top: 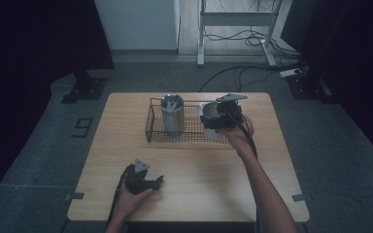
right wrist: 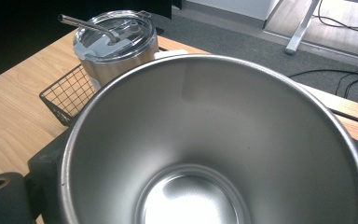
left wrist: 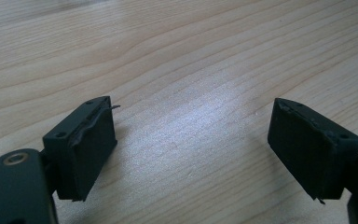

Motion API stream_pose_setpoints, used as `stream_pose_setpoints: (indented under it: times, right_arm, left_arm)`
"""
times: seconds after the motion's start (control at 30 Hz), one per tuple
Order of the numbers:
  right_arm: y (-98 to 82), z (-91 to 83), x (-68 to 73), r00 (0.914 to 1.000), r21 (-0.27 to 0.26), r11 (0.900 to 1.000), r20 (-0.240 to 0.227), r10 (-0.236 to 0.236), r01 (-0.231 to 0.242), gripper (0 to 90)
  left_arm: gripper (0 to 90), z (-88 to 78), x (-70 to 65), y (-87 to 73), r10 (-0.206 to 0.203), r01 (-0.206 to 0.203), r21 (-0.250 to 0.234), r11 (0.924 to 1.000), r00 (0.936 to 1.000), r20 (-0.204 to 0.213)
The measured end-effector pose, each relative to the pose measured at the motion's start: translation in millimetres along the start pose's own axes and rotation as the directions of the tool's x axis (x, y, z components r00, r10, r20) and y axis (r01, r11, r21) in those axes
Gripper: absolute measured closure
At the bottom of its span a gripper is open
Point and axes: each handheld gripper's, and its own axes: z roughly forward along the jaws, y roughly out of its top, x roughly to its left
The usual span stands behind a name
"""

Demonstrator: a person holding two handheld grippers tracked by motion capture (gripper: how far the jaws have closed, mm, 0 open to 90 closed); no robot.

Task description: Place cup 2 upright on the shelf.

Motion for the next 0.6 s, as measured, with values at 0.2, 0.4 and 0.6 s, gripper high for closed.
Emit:
stream_pose_setpoints:
  times: [0.2,0.4,0.6]
  right_arm:
    - [2.4,5.2,-4.5,1.0000,0.007,1.000,0.009,0.005,-0.005,6.3]
    - [5.3,9.5,-8.4,0.9998,-0.001,1.000,0.015,0.010,-0.010,6.3]
    - [8.2,13.6,-12.0,0.9997,0.002,1.000,0.016,0.016,-0.016,6.3]
  left_arm:
    - [15.1,0.0,0.0,0.0,0.000,0.000,0.000,1.0000,1.0000,0.000]
    - [15.1,-0.1,0.1,0.0,-0.001,0.001,0.000,1.0000,1.0000,0.001]
    - [15.1,-0.1,0.1,0.0,-0.001,0.001,0.000,1.0000,1.0000,0.001]
